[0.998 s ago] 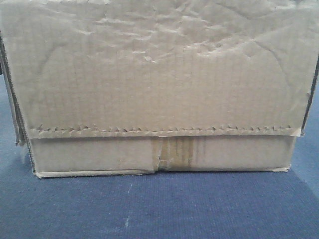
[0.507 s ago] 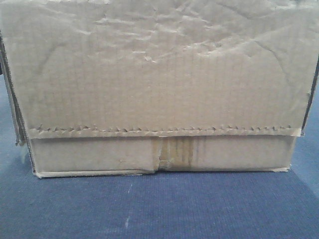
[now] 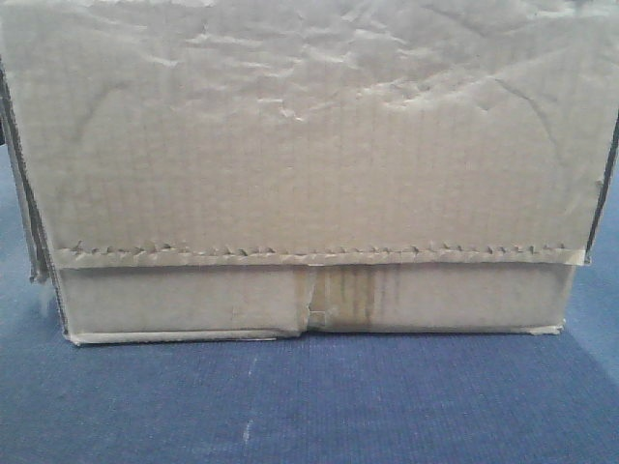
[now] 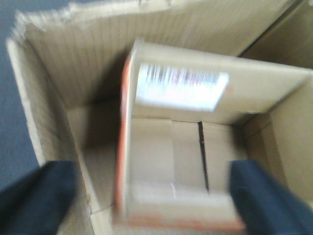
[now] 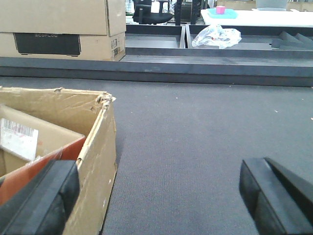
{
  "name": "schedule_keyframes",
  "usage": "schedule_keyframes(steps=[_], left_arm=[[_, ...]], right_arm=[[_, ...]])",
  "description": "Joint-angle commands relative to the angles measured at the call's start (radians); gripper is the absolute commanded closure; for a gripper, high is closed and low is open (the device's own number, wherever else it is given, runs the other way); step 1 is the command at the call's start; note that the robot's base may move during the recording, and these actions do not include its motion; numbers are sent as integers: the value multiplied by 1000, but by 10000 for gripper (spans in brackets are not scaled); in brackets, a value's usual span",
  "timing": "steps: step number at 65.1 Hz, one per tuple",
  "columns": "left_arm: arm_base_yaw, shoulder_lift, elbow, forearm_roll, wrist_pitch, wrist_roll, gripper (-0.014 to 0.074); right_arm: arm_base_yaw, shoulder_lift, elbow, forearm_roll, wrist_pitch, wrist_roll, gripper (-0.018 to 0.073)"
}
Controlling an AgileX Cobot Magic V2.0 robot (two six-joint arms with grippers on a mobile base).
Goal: Stack two boxes on right shelf middle
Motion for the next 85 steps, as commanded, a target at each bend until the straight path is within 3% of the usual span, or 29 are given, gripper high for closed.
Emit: schedule_keyframes(steps=[1,11,22,31,40,48,56,72,85], left_arm=[[-6,-24,-52,-5,11,-9,-12],[-6,-57,-113,40,45,0,-3],[-6,-107,-122,160,45,36,-3],[-4,-145,-95,171,45,68,-3],[37,-181,-15,173,45,72,-3],[106,-206,94,141,45,72,-3],[164,-217,195,31,45,77,-3],[162,-213,395,-40,23,77,-3],[162,-213,471,-54,-21,77,-3]], right_arm=[[0,5,-6,-1,-9,-4,-10],[2,12,-49,-1,33,-4,-10],[50,97,-179,-6,135,-6,-10],[102,219,-320,-12,250,-8,-10],[144,374,-478,-12,395,-44,-10],[172,490,-590,-12,498,-49,-10],[182,578,-646,-11,560,-49,-10],[182,693,-648,-4,605,-49,-10],[182,769,-648,18,606,-49,-10]])
